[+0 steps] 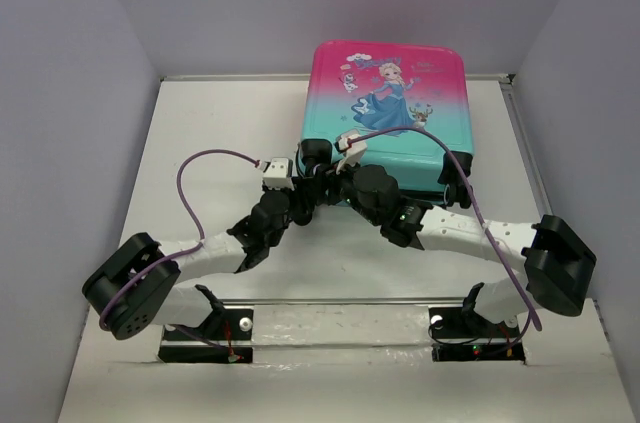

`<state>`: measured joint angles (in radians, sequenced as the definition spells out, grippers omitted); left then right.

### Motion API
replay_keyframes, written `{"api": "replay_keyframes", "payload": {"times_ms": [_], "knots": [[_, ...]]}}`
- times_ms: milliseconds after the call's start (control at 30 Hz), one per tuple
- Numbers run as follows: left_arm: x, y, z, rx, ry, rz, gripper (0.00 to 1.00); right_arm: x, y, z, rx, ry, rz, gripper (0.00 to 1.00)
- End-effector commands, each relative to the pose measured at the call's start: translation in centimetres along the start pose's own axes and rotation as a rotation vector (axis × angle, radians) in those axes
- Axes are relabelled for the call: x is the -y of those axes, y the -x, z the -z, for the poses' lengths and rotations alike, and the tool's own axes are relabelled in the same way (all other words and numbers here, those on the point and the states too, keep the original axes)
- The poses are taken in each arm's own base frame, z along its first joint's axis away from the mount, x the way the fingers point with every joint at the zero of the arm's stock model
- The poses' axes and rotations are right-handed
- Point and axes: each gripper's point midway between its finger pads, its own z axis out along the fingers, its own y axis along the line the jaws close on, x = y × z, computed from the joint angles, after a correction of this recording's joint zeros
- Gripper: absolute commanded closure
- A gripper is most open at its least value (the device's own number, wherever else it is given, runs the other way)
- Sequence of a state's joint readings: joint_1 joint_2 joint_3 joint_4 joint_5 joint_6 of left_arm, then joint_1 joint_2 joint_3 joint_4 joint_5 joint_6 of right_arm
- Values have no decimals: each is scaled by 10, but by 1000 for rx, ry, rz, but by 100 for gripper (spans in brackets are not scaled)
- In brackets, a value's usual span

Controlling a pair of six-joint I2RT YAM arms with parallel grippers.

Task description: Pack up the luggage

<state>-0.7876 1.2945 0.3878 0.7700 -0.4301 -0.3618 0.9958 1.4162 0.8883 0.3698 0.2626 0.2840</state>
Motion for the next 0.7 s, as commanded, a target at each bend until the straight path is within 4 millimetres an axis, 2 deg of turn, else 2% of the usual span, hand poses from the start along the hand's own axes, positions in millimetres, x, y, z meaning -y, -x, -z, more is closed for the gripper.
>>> {"api": "replay_keyframes", "payload": {"times_ms": [0, 100, 167, 200, 267, 300, 333, 367, 533, 633, 667], "knots": [[9, 55, -6, 184, -11, 35, 47, -42, 62, 15, 180, 155, -81, 93], [22, 51, -5, 165, -90, 4, 52, -42, 63, 15, 183, 153, -82, 93], [26, 47, -3, 157, -125, -5, 61, -41, 63, 15, 184, 153, -80, 93], [28, 46, -2, 154, -138, -7, 61, -41, 62, 16, 182, 152, -80, 93], [29, 44, 2, 154, -161, -6, 54, -41, 63, 17, 185, 152, -82, 93], [31, 44, 3, 155, -172, -12, 42, -40, 63, 17, 186, 149, -83, 93], [34, 43, 5, 151, -198, -16, 34, -40, 63, 17, 189, 151, -83, 93], [36, 44, 7, 151, -208, -17, 32, -40, 64, 18, 189, 151, -83, 93], [46, 47, 6, 149, -256, -40, 32, -42, 65, 20, 191, 162, -87, 93], [52, 43, 8, 135, -293, -50, 36, -38, 64, 21, 195, 145, -82, 93], [52, 41, 9, 130, -300, -60, 42, -38, 64, 21, 193, 146, -82, 93]]}}
